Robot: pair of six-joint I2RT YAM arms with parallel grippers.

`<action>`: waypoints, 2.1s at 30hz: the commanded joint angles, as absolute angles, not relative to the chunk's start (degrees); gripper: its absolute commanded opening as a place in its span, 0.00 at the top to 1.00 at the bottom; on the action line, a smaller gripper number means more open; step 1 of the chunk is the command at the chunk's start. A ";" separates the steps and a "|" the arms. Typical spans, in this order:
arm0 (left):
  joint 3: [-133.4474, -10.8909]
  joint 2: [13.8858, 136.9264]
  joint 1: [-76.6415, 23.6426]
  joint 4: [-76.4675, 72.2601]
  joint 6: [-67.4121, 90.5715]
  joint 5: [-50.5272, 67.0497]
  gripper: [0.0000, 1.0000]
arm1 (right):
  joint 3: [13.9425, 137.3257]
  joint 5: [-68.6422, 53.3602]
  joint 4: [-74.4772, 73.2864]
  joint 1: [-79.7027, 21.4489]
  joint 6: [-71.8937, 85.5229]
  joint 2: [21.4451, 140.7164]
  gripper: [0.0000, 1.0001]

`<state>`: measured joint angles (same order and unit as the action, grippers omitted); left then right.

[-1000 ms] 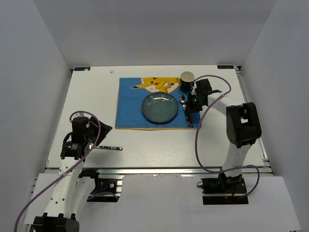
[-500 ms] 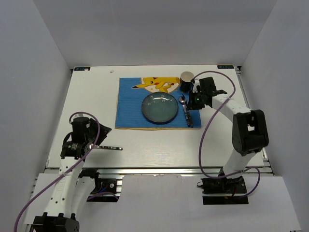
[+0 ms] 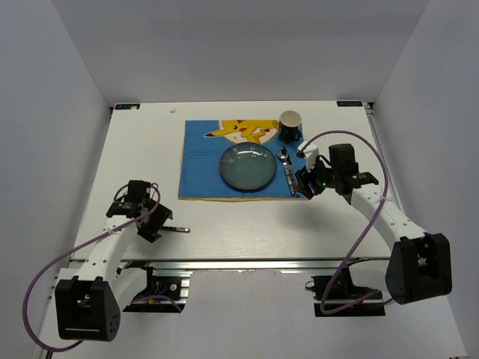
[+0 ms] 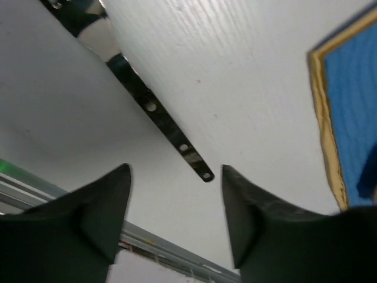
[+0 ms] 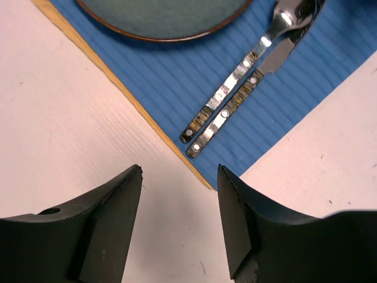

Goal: Set the dinner table for one person

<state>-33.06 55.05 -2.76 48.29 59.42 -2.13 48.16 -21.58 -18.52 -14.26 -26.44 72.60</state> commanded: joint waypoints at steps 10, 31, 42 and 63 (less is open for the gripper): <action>-32.96 64.15 -2.81 46.15 60.20 -9.49 0.24 | 45.18 -24.26 -13.36 -13.98 -25.67 69.08 0.39; -34.45 75.32 -2.73 45.44 57.83 -14.50 0.55 | 40.52 -21.80 -10.72 -13.97 -20.92 65.74 0.41; -37.78 71.46 -2.81 43.24 54.32 -9.41 1.00 | 40.25 -20.92 -10.20 -13.54 -20.13 64.51 0.42; -64.58 84.46 -11.42 30.75 28.48 9.41 1.00 | 44.74 -19.78 -12.57 -12.22 -20.57 64.25 0.99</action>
